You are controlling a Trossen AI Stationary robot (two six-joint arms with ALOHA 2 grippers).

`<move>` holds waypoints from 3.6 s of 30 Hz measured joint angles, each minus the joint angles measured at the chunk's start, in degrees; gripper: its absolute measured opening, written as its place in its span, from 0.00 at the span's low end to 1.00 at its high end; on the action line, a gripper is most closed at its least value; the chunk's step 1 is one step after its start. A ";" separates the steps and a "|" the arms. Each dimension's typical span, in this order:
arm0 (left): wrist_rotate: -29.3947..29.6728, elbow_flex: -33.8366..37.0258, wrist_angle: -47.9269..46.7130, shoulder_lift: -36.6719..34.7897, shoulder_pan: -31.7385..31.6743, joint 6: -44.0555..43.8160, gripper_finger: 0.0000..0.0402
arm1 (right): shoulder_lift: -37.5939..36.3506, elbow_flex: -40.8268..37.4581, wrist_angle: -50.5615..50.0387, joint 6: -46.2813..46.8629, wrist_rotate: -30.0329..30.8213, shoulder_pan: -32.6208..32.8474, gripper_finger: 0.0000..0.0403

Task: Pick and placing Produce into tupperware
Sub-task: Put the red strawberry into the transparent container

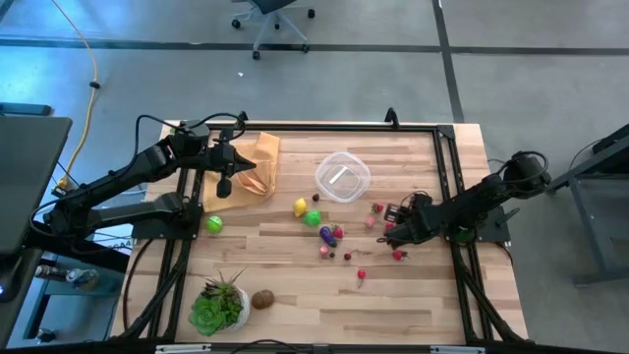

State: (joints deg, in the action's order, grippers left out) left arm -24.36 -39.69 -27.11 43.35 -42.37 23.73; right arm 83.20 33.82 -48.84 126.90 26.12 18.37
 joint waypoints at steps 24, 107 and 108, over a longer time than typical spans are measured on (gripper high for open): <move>0.00 -0.01 0.00 0.00 0.02 0.00 0.01 | -0.04 34.52 -1.50 -65.63 26.32 -7.74 0.31; 0.00 -0.01 0.00 0.02 0.02 0.00 0.01 | -7.85 34.67 -17.27 -77.21 1.87 -17.72 0.44; 0.02 -0.01 0.02 0.01 0.02 0.00 0.01 | -7.52 34.67 -18.91 -74.31 1.45 -16.59 0.44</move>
State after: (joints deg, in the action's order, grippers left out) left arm -24.34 -39.70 -27.09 43.37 -42.35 23.73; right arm 75.67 68.49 -67.74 52.59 27.58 1.79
